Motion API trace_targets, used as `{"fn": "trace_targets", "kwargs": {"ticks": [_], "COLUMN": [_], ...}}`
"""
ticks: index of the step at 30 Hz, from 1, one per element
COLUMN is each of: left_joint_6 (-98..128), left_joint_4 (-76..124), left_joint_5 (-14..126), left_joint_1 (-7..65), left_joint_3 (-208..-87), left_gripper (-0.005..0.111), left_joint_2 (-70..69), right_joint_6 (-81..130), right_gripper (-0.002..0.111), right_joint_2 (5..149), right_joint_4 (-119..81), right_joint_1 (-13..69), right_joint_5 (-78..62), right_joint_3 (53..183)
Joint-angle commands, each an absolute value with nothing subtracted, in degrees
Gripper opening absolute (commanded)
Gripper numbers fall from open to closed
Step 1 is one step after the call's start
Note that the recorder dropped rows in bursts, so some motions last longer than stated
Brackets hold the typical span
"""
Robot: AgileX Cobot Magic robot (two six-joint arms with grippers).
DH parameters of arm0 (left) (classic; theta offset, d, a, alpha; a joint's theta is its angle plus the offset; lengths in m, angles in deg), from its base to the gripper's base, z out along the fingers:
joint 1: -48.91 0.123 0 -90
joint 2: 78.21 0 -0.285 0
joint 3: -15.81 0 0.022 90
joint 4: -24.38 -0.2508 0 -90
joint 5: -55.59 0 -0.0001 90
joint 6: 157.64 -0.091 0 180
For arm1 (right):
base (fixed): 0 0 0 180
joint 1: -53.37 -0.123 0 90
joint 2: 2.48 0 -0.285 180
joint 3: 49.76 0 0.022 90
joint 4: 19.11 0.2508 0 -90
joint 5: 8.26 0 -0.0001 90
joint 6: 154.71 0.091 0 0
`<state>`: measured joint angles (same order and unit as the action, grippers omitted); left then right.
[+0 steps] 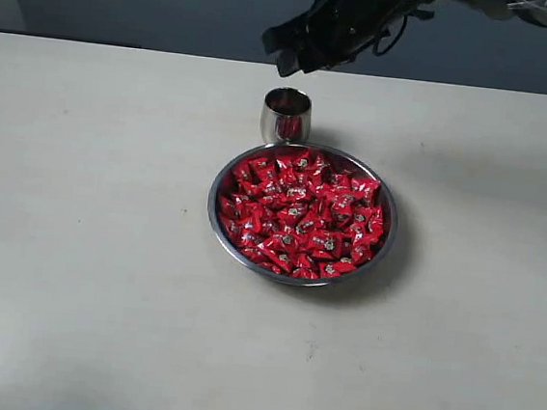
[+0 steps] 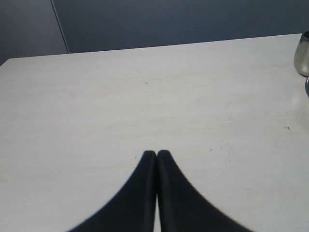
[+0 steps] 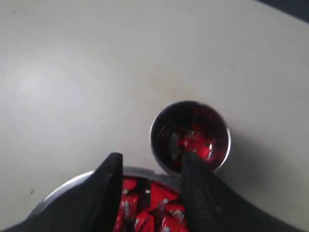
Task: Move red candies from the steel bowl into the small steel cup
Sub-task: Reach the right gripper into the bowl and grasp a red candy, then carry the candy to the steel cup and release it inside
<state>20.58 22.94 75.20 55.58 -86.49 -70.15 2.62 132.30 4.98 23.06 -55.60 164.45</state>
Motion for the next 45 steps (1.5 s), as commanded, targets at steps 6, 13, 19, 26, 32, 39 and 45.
{"fn": "trace_targets", "kwargs": {"ticks": [6,13,19,26,32,39,45], "left_joint_6": [20.68,20.68,20.68,20.68,20.68,20.68,20.68], "left_joint_4": [22.83,22.83,22.83,22.83,22.83,22.83,22.83], "left_joint_5": [74.89,74.89,74.89,74.89,74.89,74.89,74.89], "left_joint_1": [55.11,55.11,55.11,55.11,55.11,55.11,55.11], "left_joint_3": [-86.97,-86.97,-86.97,-86.97,-86.97,-86.97,-86.97], "left_gripper": [0.0,0.0,0.0,0.0,0.0,0.0,0.0], "left_joint_2": [-70.43,-70.43,-70.43,-70.43,-70.43,-70.43,-70.43], "right_joint_6": [-2.11,-2.11,1.62,1.87,1.87,1.87,3.72], "right_gripper": [0.043,0.043,0.018,0.0,0.0,0.0,0.0], "right_joint_2": [131.5,134.79,137.26,133.42,129.11,126.18,125.83], "right_joint_4": [0.69,-2.57,-8.2,-8.31,-8.4,-8.4,-11.36], "right_joint_1": [17.96,15.58,15.58,15.58,15.58,15.58,15.58], "right_joint_5": [-62.44,-59.98,-56.51,-58.04,-59.98,-59.53,-51.4], "right_joint_3": [158.58,153.73,153.73,153.73,153.73,153.73,153.73]}}
